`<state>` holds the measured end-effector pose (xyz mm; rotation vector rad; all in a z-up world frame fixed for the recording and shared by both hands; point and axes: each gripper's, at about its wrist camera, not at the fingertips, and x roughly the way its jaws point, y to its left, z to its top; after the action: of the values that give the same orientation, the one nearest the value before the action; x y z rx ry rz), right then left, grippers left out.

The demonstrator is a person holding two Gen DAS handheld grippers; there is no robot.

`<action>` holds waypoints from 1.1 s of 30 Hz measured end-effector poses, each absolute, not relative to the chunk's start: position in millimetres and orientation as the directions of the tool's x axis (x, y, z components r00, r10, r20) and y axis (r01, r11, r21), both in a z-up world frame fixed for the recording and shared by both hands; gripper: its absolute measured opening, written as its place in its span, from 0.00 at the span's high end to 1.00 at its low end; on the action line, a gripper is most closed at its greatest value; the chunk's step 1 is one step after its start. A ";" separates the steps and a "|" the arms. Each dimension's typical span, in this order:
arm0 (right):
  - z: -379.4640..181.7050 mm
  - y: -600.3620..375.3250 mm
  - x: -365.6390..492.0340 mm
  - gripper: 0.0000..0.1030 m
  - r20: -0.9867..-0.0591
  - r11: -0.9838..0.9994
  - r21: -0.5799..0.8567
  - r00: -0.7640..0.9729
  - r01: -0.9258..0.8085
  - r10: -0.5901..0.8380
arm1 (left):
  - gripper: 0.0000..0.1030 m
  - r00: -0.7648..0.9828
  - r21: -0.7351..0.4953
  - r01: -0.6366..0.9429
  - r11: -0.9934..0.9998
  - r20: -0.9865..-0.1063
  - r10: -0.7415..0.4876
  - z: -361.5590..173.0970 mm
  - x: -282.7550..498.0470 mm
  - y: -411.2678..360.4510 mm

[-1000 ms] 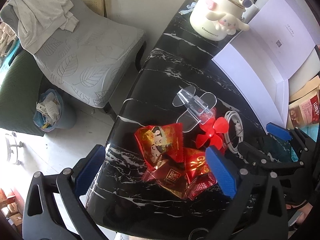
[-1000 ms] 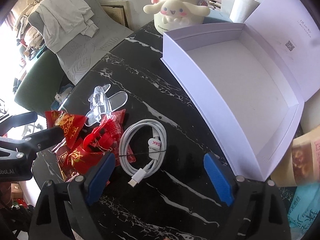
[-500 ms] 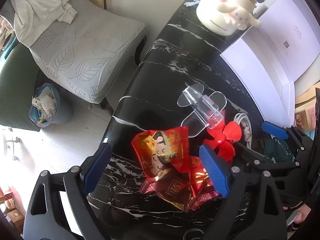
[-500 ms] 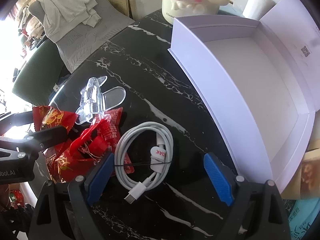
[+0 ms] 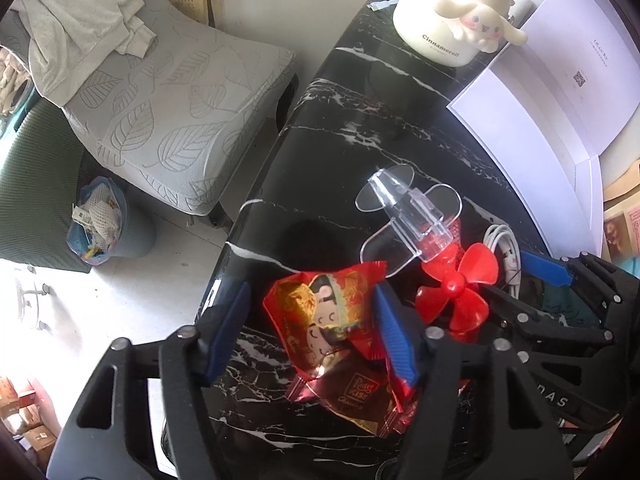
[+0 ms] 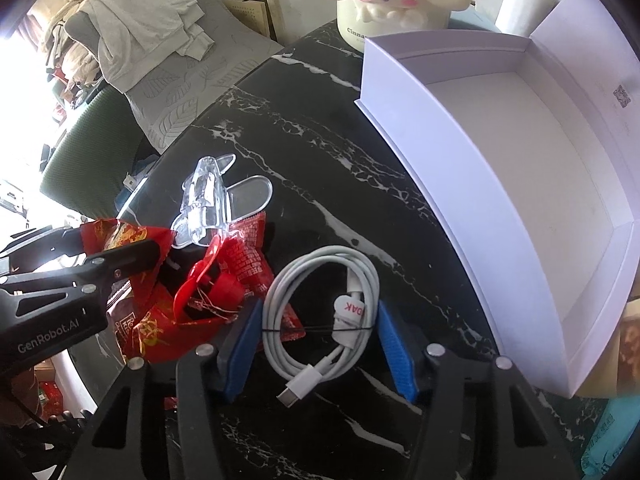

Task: Organize objects
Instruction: 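Close the right gripper on the white cable while the left gripper grasps the red candy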

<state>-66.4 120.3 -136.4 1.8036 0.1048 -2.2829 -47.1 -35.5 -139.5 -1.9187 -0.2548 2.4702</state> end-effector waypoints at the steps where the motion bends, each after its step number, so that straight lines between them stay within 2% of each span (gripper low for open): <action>1: -136.4 121.4 -66.7 0.44 -0.967 -0.971 0.091 -0.214 0.220 -0.139 | 0.54 -0.253 -0.135 0.073 -0.988 -0.961 0.112 -138.8 -46.6 -35.3; 3: -135.6 125.9 -65.3 0.44 -0.967 -0.973 0.103 -0.209 0.207 -0.147 | 0.60 -0.252 -0.143 0.067 -0.987 -0.960 0.122 -137.6 -45.6 -34.2; 10: -127.3 135.6 -61.4 0.45 -0.962 -0.976 0.127 -0.216 0.177 -0.164 | 0.63 -0.244 -0.184 0.087 -0.979 -0.957 0.158 -134.6 -42.9 -40.5; 23: -84.1 143.0 -31.1 0.45 -0.942 -0.977 0.141 -0.281 0.160 -0.182 | 0.63 -0.290 -0.178 0.041 -0.983 -0.944 0.159 -92.8 -37.0 -32.1; 33: -48.1 163.7 8.3 0.45 -0.928 -0.987 0.138 -0.339 0.078 -0.157 | 0.63 -0.293 -0.144 -0.109 -0.984 -0.941 0.170 -55.7 -24.7 -3.8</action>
<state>8.3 163.7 -48.1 1.7146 -0.1042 -2.4573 -24.7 -3.8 -55.7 -1.7529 -0.0776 2.3940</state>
